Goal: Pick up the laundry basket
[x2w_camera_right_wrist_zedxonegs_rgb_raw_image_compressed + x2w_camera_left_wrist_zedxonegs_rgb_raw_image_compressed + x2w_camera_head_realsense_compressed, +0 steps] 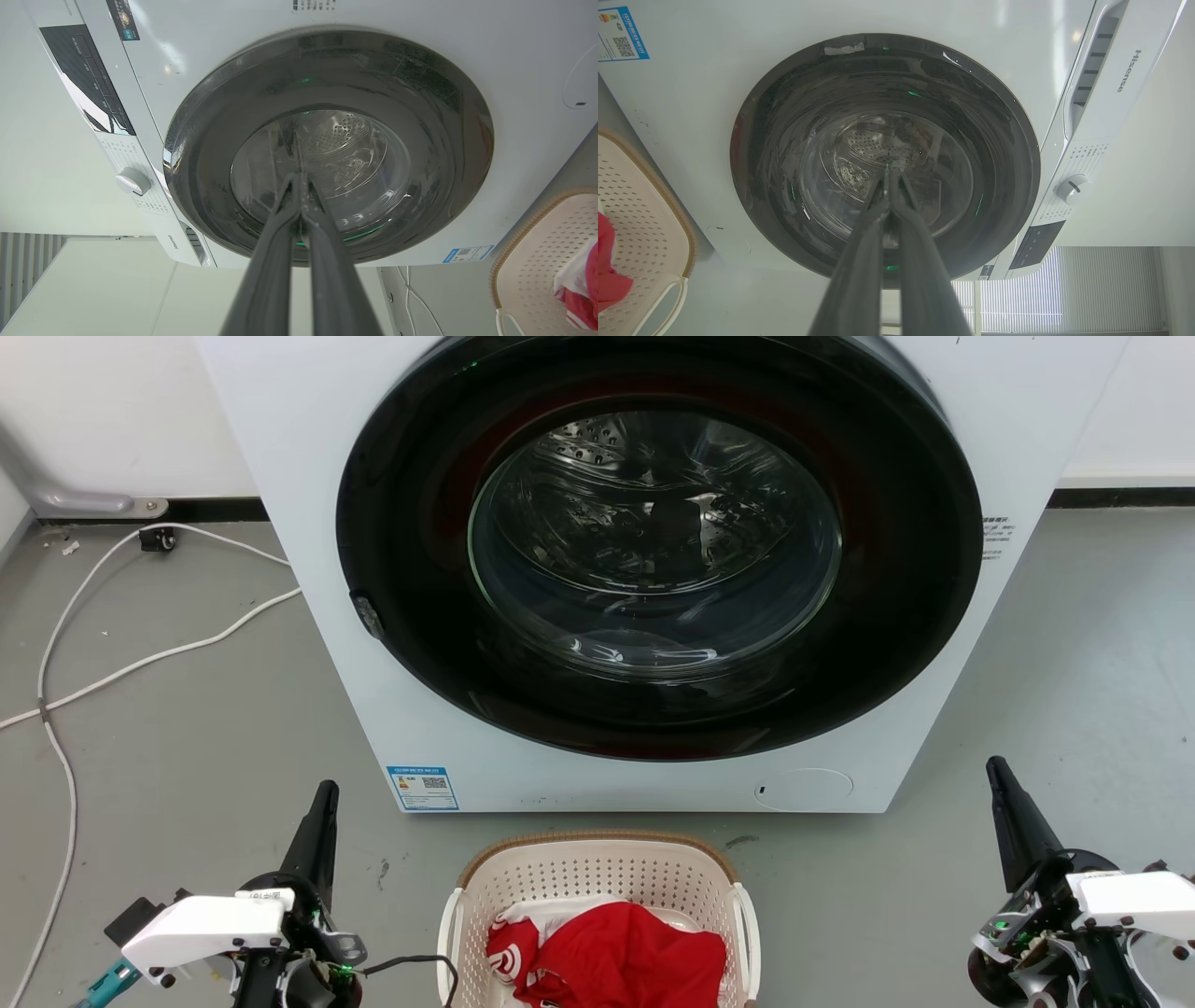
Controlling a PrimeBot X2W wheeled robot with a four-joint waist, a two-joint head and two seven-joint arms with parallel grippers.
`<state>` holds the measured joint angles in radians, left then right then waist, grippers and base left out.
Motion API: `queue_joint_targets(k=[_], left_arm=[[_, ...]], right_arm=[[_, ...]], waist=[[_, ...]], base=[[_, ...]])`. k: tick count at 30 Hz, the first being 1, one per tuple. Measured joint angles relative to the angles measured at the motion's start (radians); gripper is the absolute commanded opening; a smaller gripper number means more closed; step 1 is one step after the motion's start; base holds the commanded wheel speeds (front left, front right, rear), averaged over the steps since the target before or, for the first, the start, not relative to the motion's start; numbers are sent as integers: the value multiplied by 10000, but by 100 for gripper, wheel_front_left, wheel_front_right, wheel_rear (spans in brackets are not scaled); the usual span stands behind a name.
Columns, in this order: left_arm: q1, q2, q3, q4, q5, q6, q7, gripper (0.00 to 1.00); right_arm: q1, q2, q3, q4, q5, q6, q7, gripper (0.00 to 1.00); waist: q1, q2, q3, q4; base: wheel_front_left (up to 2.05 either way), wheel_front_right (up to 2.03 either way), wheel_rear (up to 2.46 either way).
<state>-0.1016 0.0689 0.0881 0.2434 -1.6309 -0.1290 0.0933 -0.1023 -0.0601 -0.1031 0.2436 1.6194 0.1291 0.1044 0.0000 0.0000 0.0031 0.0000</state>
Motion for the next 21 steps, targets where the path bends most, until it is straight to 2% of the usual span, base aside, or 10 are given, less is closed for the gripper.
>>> queue_joint_targets(k=[9, 10, 21], left_arm=[[-2, -21, 25, 0, 4, 0, 6, 0], [-3, -25, 27, 0, 4, 0, 8, 100], [157, -119, -453, 169, -13, 13, -353, 100]], right_arm=[[-1, 8, -12, 2, -12, 0, 17, 0], [-1, 8, -12, 2, -12, 0, 17, 100], [302, 46, 109, 73, -15, -4, -313, 100]], waist=[[0, 0, 0, 0], [0, 0, 0, 0], [0, 0, 15, -4]], base=[[0, 0, 0], [0, 0, 0], [0, 0, 0]])
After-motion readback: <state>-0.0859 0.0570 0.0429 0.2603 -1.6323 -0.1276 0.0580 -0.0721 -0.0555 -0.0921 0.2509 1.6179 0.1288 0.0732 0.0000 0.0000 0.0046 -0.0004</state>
